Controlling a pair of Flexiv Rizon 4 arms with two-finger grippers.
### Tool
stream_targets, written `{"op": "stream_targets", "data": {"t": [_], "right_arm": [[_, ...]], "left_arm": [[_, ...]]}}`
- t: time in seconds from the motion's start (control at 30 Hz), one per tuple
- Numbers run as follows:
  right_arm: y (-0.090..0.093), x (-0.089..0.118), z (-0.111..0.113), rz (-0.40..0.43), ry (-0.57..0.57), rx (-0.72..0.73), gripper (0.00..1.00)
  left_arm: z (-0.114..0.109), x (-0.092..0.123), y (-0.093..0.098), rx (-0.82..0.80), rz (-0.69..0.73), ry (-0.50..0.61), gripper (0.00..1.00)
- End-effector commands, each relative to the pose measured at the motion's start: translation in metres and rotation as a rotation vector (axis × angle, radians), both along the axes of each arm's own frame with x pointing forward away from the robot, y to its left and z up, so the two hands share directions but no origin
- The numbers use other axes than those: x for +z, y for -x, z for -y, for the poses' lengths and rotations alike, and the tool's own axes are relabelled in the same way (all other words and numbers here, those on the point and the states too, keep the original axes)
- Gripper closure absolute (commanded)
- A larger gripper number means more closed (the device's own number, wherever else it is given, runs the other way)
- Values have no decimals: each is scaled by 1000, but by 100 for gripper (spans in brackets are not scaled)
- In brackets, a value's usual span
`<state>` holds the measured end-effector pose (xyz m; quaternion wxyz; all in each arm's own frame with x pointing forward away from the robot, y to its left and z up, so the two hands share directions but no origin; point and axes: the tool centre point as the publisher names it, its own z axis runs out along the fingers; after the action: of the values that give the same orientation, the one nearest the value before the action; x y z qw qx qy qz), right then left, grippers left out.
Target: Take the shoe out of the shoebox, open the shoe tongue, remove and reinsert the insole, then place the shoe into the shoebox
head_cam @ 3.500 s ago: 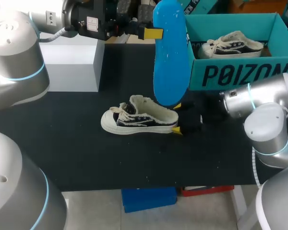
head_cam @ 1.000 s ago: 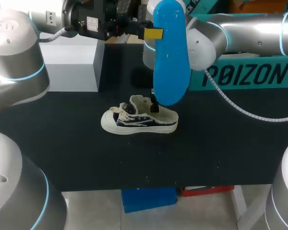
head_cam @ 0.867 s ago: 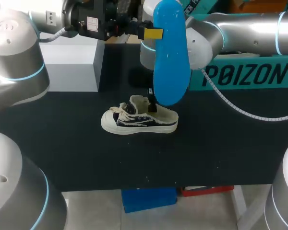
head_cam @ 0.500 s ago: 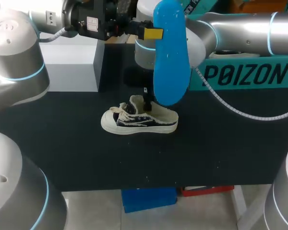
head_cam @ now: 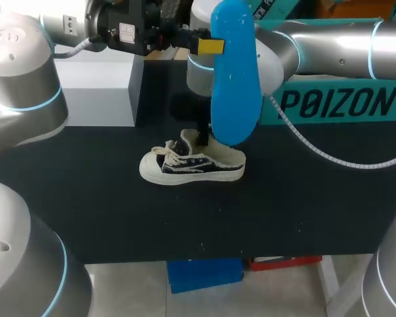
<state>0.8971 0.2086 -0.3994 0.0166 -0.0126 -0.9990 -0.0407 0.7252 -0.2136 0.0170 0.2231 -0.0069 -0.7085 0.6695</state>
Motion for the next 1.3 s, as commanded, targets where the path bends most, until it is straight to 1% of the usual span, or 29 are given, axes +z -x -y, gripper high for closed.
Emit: {"op": "stream_targets", "data": {"t": [0.03,0.3,0.37,0.4,0.47,0.63,0.8,0.87,1.07,1.27,1.3], "right_arm": [[-1,0,0,0,0,-1,100],[-1,0,0,0,0,-1,100],[-3,1,-1,13,11,-47,100],[-5,5,-2,34,13,-93,100],[-7,15,-3,38,25,-187,100],[-12,41,2,-24,53,-418,100],[-17,62,7,-27,34,-628,100],[-18,66,8,-25,26,-695,100],[-25,66,12,-13,44,-874,100],[-34,70,11,35,22,-1073,100],[-36,71,10,39,15,-1130,100]], "left_arm": [[1,-1,1,3,1,1,100],[1,-1,1,3,1,1,100],[1,-1,1,3,1,1,100],[1,-1,1,3,1,1,100],[1,-1,1,3,1,1,100],[1,-1,1,3,1,1,100],[1,-1,1,3,1,1,100],[1,-1,1,3,1,1,100],[1,-1,1,3,1,1,100],[1,-1,1,3,1,1,100],[1,-1,1,3,1,1,100]]}}
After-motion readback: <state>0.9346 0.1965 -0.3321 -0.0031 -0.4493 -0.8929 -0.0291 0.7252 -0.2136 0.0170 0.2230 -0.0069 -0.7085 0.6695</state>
